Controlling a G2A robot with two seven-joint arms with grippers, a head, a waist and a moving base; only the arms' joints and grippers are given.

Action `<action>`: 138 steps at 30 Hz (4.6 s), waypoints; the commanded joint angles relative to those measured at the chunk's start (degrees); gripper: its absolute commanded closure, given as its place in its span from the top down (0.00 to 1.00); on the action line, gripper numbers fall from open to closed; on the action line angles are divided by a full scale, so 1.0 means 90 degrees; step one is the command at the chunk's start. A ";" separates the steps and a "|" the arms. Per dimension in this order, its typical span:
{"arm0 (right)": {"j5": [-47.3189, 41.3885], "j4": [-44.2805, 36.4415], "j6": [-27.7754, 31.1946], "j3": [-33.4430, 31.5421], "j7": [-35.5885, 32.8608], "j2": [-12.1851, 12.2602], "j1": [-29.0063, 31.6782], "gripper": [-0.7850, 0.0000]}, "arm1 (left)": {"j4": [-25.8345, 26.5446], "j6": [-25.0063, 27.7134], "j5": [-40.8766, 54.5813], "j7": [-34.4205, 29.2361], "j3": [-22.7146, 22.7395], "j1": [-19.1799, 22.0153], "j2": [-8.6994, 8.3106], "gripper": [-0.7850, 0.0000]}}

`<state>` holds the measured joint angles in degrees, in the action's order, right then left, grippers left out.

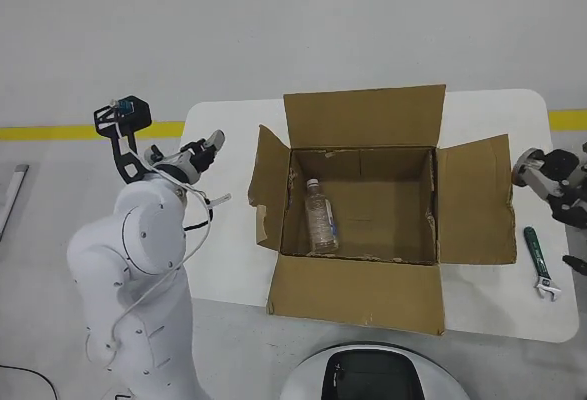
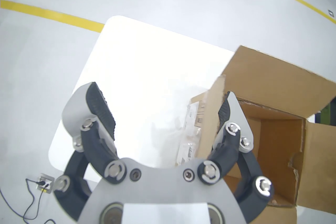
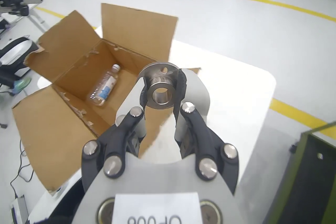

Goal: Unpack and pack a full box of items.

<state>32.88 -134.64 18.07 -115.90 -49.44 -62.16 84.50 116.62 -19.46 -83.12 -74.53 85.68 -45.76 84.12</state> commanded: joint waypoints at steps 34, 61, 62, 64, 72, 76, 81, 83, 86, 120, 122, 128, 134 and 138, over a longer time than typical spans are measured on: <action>0.4076 0.4754 -0.2243 0.7755 -0.0963 -0.0856 -0.4667 0.05 | 0.0020 -0.0075 -0.0049 0.0003 0.0086 -0.0044 -0.0006 1.00; 0.3623 0.0082 -0.1084 0.2264 -0.2684 -0.0249 -0.2506 0.49 | 0.0020 -0.0075 -0.0049 0.0003 0.0086 -0.0044 -0.0006 1.00; 0.3490 0.0000 -0.0973 0.1525 -0.2846 -0.0215 -0.2250 0.49 | 0.0020 -0.0075 -0.0049 0.0003 0.0086 -0.0044 -0.0006 1.00; 0.3323 0.0000 -0.0812 0.0645 -0.3103 -0.0181 -0.1920 0.50 | 0.0020 -0.0075 -0.0049 0.0003 0.0086 -0.0044 -0.0006 1.00; 0.1989 0.1034 -0.0040 -0.1886 -0.3807 -0.0178 -0.0203 0.65 | 0.0020 -0.0075 -0.0049 0.0003 0.0086 -0.0044 -0.0006 1.00; 0.1674 0.1365 0.0143 -0.1882 -0.3723 -0.0207 0.0485 0.65 | 0.0020 -0.0075 -0.0049 0.0003 0.0086 -0.0044 -0.0006 1.00; 0.1687 0.1517 0.0172 -0.1341 -0.3334 -0.0211 0.0866 0.63 | 0.0020 -0.0075 -0.0049 0.0003 0.0086 -0.0044 -0.0006 1.00; 0.1750 0.1546 0.0126 -0.1081 -0.3189 -0.0203 0.0898 0.62 | 0.0020 -0.0075 -0.0049 0.0003 0.0086 -0.0044 -0.0006 1.00; 0.1983 0.1566 0.0024 -0.0668 -0.3031 -0.0179 0.0840 0.53 | 0.0020 -0.0075 -0.0049 0.0003 0.0086 -0.0044 -0.0006 1.00; 0.3327 0.2418 -0.0782 0.0967 -0.2498 0.0017 0.0283 0.42 | 0.0020 -0.0075 -0.0049 0.0003 0.0086 -0.0044 -0.0006 1.00; 0.3333 0.2433 -0.0802 0.0979 -0.2476 0.0025 0.0281 0.42 | 0.0020 -0.0075 -0.0049 0.0003 0.0086 -0.0044 -0.0006 1.00; 0.3289 0.2484 -0.0833 0.1007 -0.2403 0.0047 0.0295 0.39 | 0.0020 -0.0075 -0.0049 0.0003 0.0086 -0.0044 -0.0006 1.00; 0.3274 0.2535 -0.0854 0.1006 -0.2360 0.0072 0.0303 0.37 | 0.0020 -0.0075 -0.0049 0.0003 0.0086 -0.0044 -0.0006 1.00; 0.3261 0.2544 -0.0861 0.1001 -0.2342 0.0089 0.0312 0.38 | 0.0020 -0.0075 -0.0049 0.0003 0.0086 -0.0044 -0.0006 1.00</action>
<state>62.24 -111.76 10.32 -106.89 -70.53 -61.39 87.30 116.80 -20.14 -83.56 -74.50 86.45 -46.16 84.07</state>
